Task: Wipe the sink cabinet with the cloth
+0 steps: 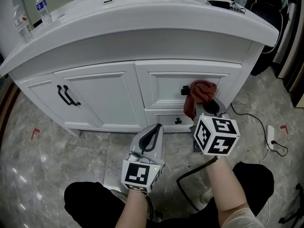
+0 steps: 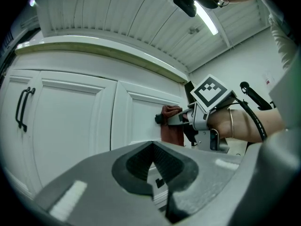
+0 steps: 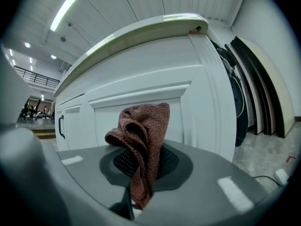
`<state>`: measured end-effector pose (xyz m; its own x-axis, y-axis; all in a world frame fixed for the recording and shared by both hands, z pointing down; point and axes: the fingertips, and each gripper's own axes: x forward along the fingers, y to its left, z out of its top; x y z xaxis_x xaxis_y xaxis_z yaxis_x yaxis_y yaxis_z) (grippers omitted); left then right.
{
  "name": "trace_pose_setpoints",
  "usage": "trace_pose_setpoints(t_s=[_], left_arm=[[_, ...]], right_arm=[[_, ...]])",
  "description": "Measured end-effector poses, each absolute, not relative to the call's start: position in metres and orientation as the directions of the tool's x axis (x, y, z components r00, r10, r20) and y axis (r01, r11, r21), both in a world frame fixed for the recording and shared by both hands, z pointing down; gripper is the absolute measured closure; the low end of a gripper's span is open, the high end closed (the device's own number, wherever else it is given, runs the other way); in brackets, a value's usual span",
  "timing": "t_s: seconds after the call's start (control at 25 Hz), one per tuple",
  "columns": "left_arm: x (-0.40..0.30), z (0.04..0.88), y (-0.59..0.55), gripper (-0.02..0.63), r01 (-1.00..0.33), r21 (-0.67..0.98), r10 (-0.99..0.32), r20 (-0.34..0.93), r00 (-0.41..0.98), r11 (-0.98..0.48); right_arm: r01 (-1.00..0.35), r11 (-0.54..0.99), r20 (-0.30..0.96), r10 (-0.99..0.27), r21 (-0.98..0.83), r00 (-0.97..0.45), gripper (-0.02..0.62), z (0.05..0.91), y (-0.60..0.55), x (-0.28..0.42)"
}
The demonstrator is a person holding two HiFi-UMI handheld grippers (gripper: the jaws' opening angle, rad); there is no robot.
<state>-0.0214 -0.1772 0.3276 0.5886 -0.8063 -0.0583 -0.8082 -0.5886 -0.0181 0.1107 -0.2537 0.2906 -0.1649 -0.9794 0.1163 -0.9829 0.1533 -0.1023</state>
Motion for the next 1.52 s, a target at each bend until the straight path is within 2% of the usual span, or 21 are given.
trace_pose_setpoints(t_s=[0.64, 0.84, 0.96, 1.16, 1.32, 1.52], left_arm=[[0.026, 0.34, -0.173, 0.605, -0.768, -0.01, -0.767, -0.032, 0.64, -0.64], [0.036, 0.347, -0.168, 0.605, -0.758, -0.01, -0.757, -0.019, 0.653, -0.653], [0.038, 0.347, -0.166, 0.605, -0.755, -0.019, -0.754, -0.02, 0.656, -0.656], [0.012, 0.351, -0.17, 0.605, -0.782, -0.008, -0.782, -0.016, 0.623, -0.623], [-0.019, 0.358, -0.178, 0.605, -0.816, 0.013, -0.817, -0.004, 0.577, -0.577], [-0.061, 0.361, -0.187, 0.605, -0.86, 0.018, -0.86, -0.001, 0.51, -0.51]], right_arm=[[-0.997, 0.028, 0.091, -0.995, -0.071, -0.034, 0.512, 0.288, -0.235, 0.184], [-0.994, -0.041, 0.124, -0.992, -0.105, 0.027, 0.514, 0.3, -0.232, 0.216], [-0.99, -0.034, 0.127, -0.992, -0.137, 0.017, 0.515, 0.302, -0.226, 0.218], [-0.97, 0.122, 0.123, -0.981, -0.212, -0.15, 0.514, 0.318, -0.23, 0.148], [-0.955, 0.249, 0.174, -0.945, -0.16, -0.276, 0.514, 0.35, -0.238, 0.073], [-0.919, 0.378, 0.155, -0.907, -0.116, -0.393, 0.514, 0.349, -0.247, 0.002]])
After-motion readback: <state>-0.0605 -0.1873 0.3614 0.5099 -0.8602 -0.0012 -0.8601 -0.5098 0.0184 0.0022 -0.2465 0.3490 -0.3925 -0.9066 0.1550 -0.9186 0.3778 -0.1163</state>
